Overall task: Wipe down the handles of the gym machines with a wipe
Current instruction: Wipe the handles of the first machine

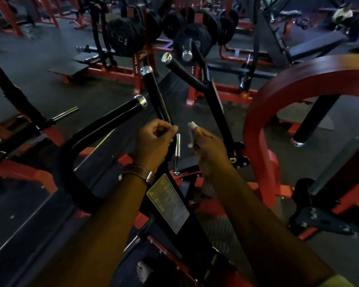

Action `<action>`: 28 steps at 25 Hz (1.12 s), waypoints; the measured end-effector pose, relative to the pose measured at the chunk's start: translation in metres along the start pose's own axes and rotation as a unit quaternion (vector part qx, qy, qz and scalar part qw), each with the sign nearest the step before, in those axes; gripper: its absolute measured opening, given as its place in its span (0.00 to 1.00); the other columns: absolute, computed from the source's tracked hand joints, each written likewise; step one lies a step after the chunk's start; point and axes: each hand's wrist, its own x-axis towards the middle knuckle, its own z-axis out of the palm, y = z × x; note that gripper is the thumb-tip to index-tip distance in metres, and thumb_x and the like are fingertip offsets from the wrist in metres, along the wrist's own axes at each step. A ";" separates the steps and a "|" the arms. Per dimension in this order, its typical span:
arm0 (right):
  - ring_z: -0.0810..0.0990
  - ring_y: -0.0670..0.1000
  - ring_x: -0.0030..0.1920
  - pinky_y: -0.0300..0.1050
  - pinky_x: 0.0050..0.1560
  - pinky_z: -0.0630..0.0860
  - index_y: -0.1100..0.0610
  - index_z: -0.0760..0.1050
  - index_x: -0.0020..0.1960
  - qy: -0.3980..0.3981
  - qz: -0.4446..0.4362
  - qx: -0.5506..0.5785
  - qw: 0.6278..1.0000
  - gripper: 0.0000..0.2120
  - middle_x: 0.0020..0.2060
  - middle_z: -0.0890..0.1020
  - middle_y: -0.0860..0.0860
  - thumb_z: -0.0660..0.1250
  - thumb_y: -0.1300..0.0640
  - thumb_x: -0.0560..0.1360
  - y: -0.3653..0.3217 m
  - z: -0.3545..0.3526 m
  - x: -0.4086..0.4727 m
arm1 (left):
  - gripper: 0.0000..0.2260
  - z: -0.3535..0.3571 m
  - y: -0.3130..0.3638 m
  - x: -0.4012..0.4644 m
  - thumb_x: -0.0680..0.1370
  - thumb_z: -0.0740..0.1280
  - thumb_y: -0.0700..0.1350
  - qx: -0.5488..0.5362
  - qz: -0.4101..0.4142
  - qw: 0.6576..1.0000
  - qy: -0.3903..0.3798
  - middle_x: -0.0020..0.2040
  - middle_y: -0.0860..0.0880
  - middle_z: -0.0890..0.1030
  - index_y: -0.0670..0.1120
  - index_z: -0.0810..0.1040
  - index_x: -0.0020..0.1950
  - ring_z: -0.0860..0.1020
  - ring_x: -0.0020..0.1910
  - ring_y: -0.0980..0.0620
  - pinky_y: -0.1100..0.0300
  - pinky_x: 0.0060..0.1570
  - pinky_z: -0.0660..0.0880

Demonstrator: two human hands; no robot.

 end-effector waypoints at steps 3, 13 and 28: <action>0.82 0.46 0.37 0.40 0.39 0.78 0.63 0.81 0.51 0.007 -0.014 0.039 0.999 0.07 0.37 0.84 0.51 0.68 0.59 0.79 -0.014 -0.020 -0.037 | 0.08 0.024 0.011 -0.026 0.75 0.75 0.42 -0.053 -0.025 0.996 -0.074 0.42 0.41 0.84 0.39 0.81 0.51 0.82 0.37 0.50 0.60 0.36 0.80; 0.80 0.49 0.30 0.39 0.31 0.77 0.63 0.76 0.40 0.194 -0.064 0.014 0.979 0.07 0.30 0.81 0.53 0.66 0.71 0.76 -0.029 -0.079 -0.115 | 0.07 0.067 0.003 -0.066 0.78 0.64 0.32 -0.236 -0.214 0.895 -0.313 0.38 0.44 0.84 0.40 0.81 0.45 0.82 0.38 0.47 0.57 0.38 0.80; 0.79 0.61 0.49 0.55 0.52 0.77 0.60 0.75 0.45 0.289 -0.106 0.066 0.949 0.07 0.44 0.78 0.62 0.63 0.70 0.76 -0.036 -0.147 -0.189 | 0.10 0.141 0.012 -0.119 0.78 0.66 0.33 -0.156 -0.151 0.843 -0.491 0.35 0.50 0.84 0.43 0.82 0.40 0.82 0.37 0.56 0.67 0.37 0.77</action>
